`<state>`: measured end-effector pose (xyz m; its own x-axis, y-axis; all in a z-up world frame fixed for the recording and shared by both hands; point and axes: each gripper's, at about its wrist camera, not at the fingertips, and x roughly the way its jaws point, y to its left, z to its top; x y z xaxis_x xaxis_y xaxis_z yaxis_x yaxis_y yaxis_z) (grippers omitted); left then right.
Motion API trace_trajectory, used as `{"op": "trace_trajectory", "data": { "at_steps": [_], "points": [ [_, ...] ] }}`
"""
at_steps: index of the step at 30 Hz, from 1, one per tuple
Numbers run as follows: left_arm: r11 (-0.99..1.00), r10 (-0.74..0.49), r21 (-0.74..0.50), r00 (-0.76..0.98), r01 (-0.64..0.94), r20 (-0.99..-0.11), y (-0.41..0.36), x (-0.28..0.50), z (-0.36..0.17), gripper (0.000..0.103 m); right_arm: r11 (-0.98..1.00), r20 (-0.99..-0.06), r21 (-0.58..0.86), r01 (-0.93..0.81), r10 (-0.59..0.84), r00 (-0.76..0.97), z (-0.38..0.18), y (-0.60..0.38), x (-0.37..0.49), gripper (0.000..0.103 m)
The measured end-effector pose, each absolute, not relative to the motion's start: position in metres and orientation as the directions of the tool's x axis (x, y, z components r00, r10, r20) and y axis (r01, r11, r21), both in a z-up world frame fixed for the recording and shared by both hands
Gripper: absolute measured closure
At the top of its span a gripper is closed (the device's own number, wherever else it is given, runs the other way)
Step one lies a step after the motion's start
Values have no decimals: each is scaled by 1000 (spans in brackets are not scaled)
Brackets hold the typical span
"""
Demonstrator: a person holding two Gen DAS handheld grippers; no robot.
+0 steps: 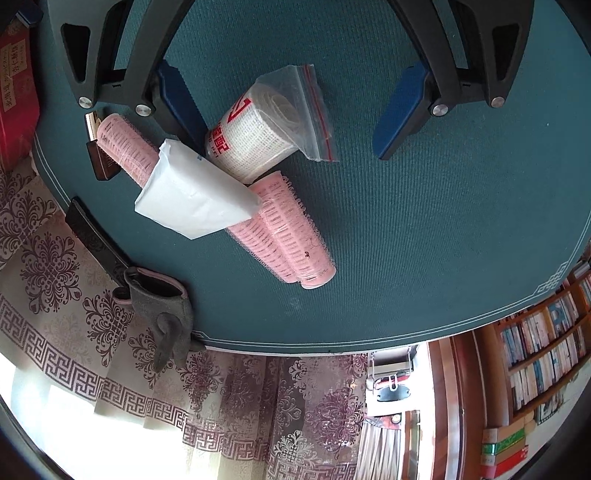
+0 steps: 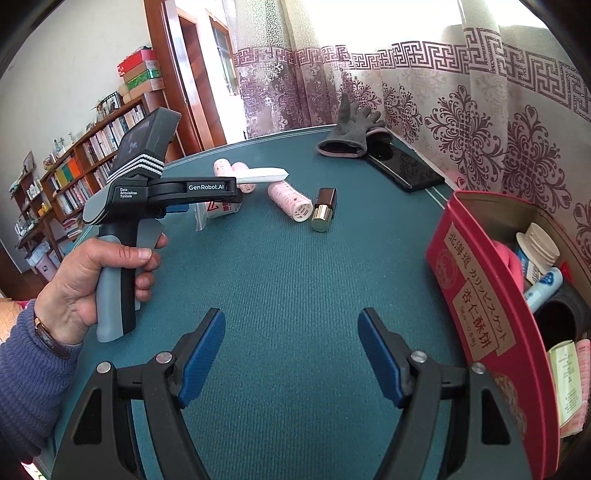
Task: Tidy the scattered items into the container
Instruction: 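Grasp the zip bag with white roll with the left tool while the right tool grasps a pink roller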
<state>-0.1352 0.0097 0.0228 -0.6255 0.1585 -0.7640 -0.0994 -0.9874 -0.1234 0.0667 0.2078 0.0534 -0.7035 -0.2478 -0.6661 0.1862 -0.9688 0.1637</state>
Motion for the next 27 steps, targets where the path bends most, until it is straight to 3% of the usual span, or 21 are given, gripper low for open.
{"op": "trace_trajectory", "data": {
  "at_steps": [3, 5, 23, 27],
  "points": [
    [-987, 162, -123, -628, -105, -761, 9, -134, 22, 35, -969, -666, 161, 190, -249, -703, 54, 206, 65, 25],
    [-985, 172, -129, -627, -114, -760, 8, -131, 23, 53, -969, -665, 157, 192, -247, -705, 55, 205, 63, 25],
    [-987, 124, -158, -656, -6, -745, -68, -70, 32, 53, -956, -641, 122, 267, -281, -714, 68, 173, 0, 25],
    [-988, 117, -156, -659, 1, -743, -72, -67, 28, 53, -967, -652, 64, 246, -228, -723, 63, 167, -24, 25]
  ]
}}
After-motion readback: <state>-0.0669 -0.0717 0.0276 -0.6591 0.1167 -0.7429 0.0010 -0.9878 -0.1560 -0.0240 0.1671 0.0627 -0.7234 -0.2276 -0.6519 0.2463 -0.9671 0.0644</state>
